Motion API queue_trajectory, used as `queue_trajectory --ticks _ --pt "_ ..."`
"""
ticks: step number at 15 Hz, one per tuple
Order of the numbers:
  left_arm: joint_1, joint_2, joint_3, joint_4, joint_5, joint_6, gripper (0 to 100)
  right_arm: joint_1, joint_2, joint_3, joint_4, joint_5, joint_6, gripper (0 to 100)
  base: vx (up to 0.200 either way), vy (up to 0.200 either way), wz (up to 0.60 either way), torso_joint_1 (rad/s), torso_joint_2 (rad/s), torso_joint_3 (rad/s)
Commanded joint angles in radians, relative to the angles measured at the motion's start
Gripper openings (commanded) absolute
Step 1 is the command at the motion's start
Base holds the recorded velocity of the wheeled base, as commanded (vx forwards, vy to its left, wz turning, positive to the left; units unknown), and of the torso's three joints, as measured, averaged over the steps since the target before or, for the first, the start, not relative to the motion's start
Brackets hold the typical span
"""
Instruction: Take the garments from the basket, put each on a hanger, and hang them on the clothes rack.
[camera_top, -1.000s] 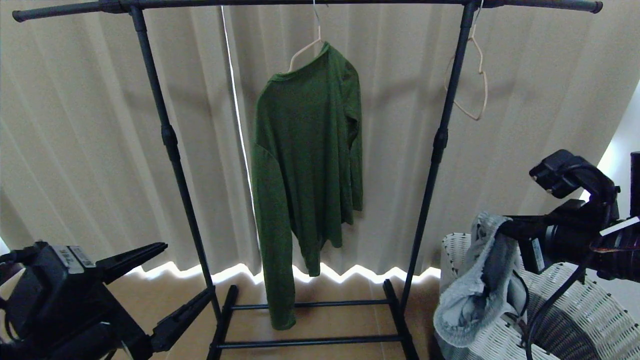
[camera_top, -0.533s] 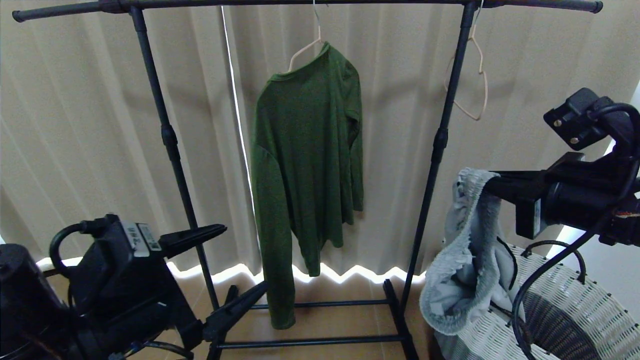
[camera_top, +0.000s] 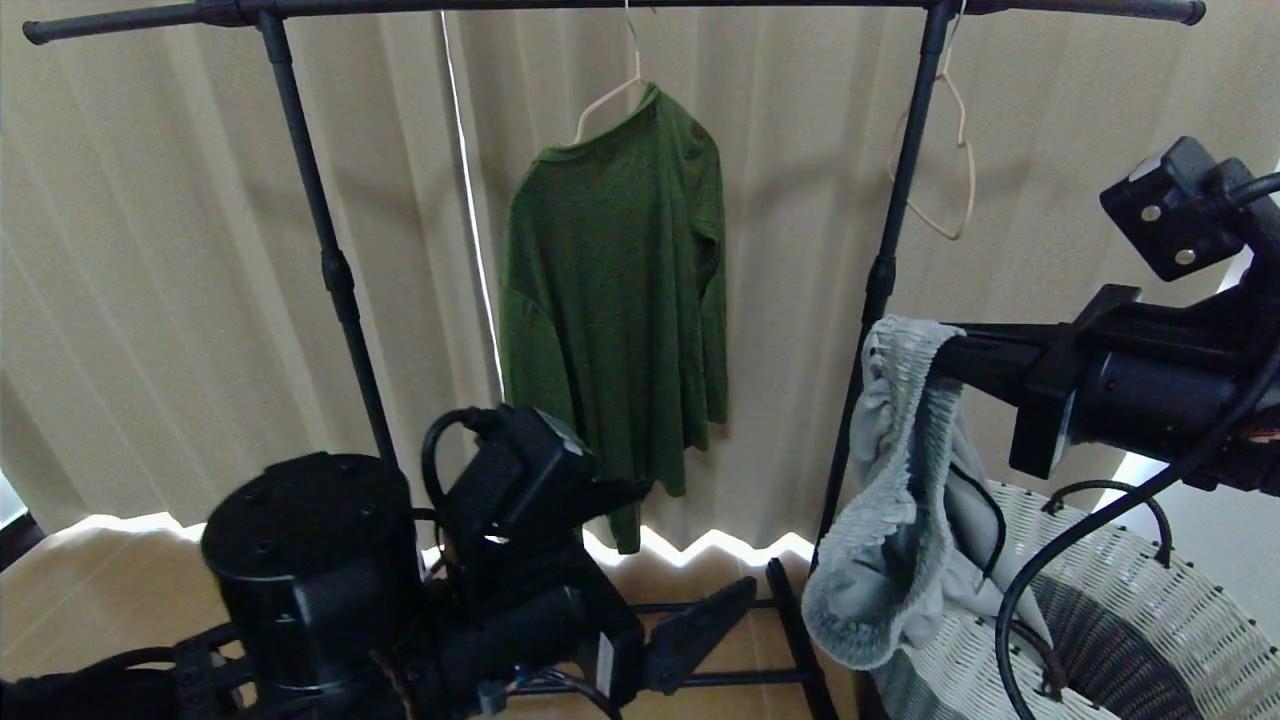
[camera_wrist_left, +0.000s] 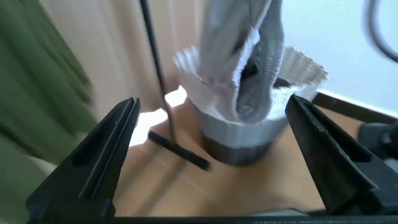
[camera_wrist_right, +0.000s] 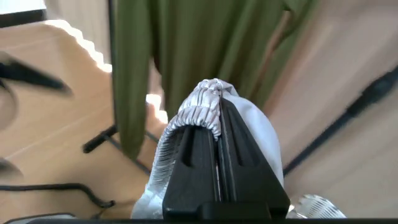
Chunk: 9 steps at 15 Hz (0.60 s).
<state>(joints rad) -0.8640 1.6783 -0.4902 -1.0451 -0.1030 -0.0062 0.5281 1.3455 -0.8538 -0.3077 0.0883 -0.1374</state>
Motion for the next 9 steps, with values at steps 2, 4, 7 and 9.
queue_trajectory --ticks 2,4,7,9 --pt "-0.064 0.198 -0.030 -0.006 0.026 -0.069 100 0.070 -0.011 -0.013 -0.039 0.041 0.036 0 0.000 0.000 0.00 0.000 0.00 0.000" --pt "-0.073 0.247 -0.041 -0.016 0.028 -0.115 100 0.102 -0.029 -0.008 -0.074 0.073 0.041 0 0.000 0.000 0.00 0.000 0.00 0.000" --pt "-0.093 0.282 -0.080 -0.030 0.028 -0.156 100 0.148 -0.046 -0.007 -0.074 0.073 0.056 0 0.000 0.000 0.00 0.000 0.00 0.000" --pt "-0.087 0.319 -0.122 -0.030 0.063 -0.164 100 0.162 -0.051 -0.005 -0.074 0.073 0.056 0 0.000 0.000 0.00 0.000 0.00 0.000"
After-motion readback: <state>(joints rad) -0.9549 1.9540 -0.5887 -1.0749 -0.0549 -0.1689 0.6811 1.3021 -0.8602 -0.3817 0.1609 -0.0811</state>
